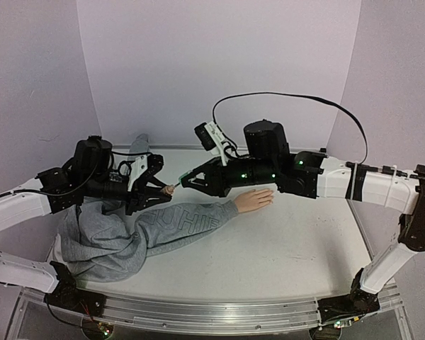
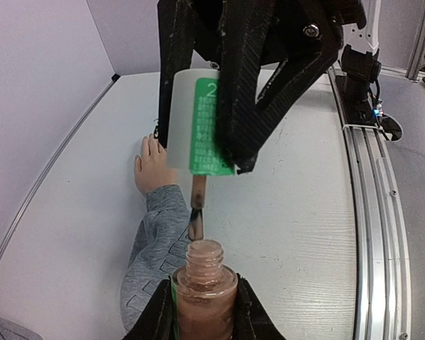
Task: Paint the nails
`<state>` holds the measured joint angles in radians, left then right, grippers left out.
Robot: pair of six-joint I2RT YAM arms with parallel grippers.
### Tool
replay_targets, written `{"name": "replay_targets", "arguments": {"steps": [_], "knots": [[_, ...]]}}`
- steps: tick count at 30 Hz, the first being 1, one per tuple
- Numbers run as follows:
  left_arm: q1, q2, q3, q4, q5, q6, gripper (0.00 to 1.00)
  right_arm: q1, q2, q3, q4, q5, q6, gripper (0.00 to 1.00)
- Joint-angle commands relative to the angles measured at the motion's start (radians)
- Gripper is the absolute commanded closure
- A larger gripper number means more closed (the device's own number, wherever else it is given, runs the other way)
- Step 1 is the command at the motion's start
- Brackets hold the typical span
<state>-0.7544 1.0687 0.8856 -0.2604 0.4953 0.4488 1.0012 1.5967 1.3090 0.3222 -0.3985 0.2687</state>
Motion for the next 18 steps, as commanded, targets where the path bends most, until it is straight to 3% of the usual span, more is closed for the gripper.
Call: {"name": "replay_targets", "arguments": {"steps": [1, 18], "knots": [[-0.008, 0.006, 0.009, 0.034, -0.006, 0.009, 1.0, 0.011, -0.055, 0.002, 0.06, 0.004, -0.016, 1.0], [-0.009, 0.002, 0.01, 0.032, -0.001, 0.011, 1.0, 0.011, -0.011, 0.013, 0.061, -0.016, -0.008, 1.0]]}}
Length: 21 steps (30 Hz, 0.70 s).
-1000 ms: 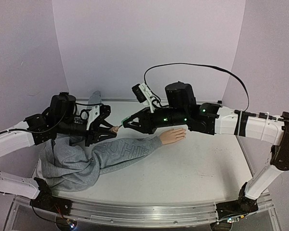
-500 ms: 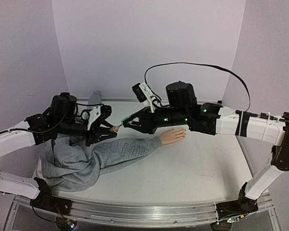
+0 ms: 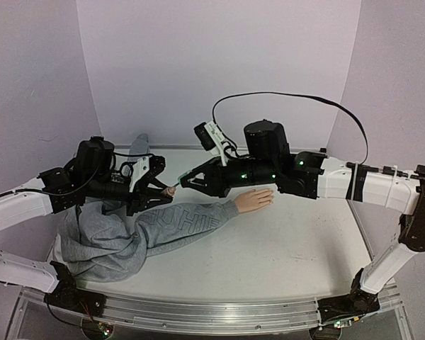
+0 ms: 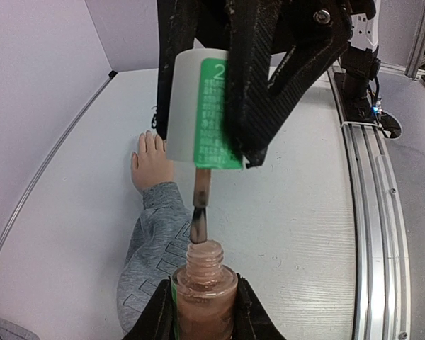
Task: Paint the nails
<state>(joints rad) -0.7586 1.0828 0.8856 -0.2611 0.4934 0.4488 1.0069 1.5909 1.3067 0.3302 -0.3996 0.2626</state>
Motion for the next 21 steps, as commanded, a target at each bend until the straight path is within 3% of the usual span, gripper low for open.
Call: {"name": "replay_targets", "arguments": {"steps": [1, 21], "knots": [[-0.005, -0.013, 0.01, 0.033, 0.002, 0.01, 1.0, 0.006, -0.003, 0.016, 0.052, -0.017, -0.002, 1.0], [-0.005, -0.013, 0.01, 0.033, 0.015, 0.009, 1.0, 0.008, 0.042, 0.03, 0.057, -0.048, 0.001, 1.0]]}}
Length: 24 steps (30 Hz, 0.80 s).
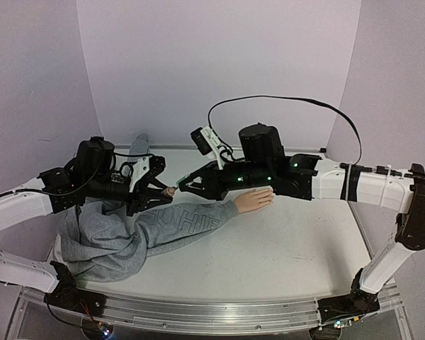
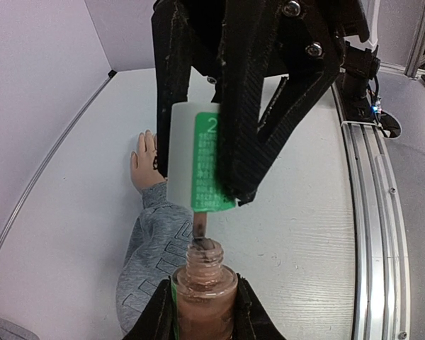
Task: Paint the nails
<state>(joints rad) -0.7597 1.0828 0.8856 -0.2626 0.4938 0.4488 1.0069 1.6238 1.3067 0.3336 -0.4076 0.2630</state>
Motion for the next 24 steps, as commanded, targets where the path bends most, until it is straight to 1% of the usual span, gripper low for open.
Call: {"name": "replay_targets", "arguments": {"steps": [1, 12, 24], "knots": [[-0.004, -0.012, 0.01, 0.034, 0.016, 0.008, 1.0, 0.007, 0.011, 0.032, 0.057, -0.043, 0.002, 1.0], [-0.004, -0.007, 0.012, 0.035, 0.017, 0.008, 1.0, 0.019, -0.003, 0.02, 0.085, -0.079, -0.005, 1.0], [-0.006, -0.02, 0.009, 0.036, 0.02, 0.01, 1.0, 0.019, 0.042, 0.028, 0.087, -0.041, 0.025, 1.0]]}}
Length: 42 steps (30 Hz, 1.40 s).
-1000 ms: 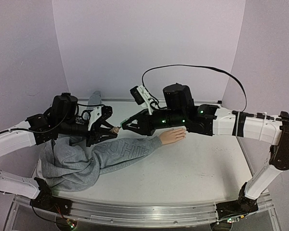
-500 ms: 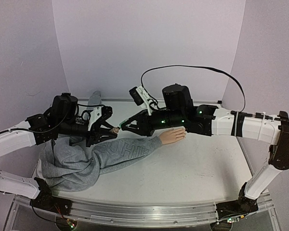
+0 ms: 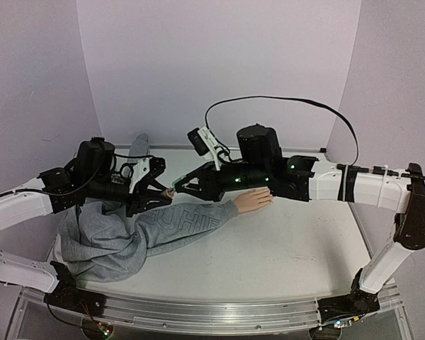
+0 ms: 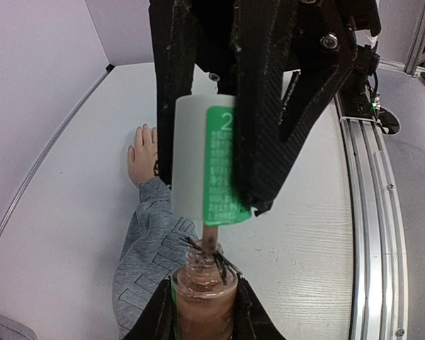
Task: Paint the nails
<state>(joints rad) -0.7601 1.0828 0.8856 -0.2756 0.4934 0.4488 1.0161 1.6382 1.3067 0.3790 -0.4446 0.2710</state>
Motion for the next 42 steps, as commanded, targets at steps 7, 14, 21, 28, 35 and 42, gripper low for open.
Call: {"name": "replay_targets", "arguments": {"steps": [7, 14, 21, 28, 35, 42], "knots": [[-0.005, -0.034, 0.006, 0.049, 0.019, 0.01, 1.0, 0.01, 0.021, 0.008, 0.041, 0.006, 0.025, 1.0], [-0.005, -0.049, 0.0, 0.06, 0.008, 0.006, 1.0, 0.01, -0.003, -0.032, 0.046, -0.009, 0.025, 1.0], [-0.005, -0.053, -0.002, 0.065, 0.015, 0.003, 1.0, 0.01, -0.009, -0.044, 0.064, -0.039, 0.024, 1.0], [-0.005, -0.058, -0.003, 0.066, 0.078, 0.008, 1.0, 0.003, 0.013, -0.021, 0.067, -0.074, -0.009, 1.0], [-0.005, -0.06, 0.002, 0.064, 0.15, 0.005, 1.0, -0.048, 0.033, 0.006, 0.034, -0.206, -0.083, 1.0], [-0.005, -0.035, 0.021, 0.065, 0.204, -0.024, 1.0, -0.05, 0.14, 0.146, -0.146, -0.251, -0.23, 1.0]]}}
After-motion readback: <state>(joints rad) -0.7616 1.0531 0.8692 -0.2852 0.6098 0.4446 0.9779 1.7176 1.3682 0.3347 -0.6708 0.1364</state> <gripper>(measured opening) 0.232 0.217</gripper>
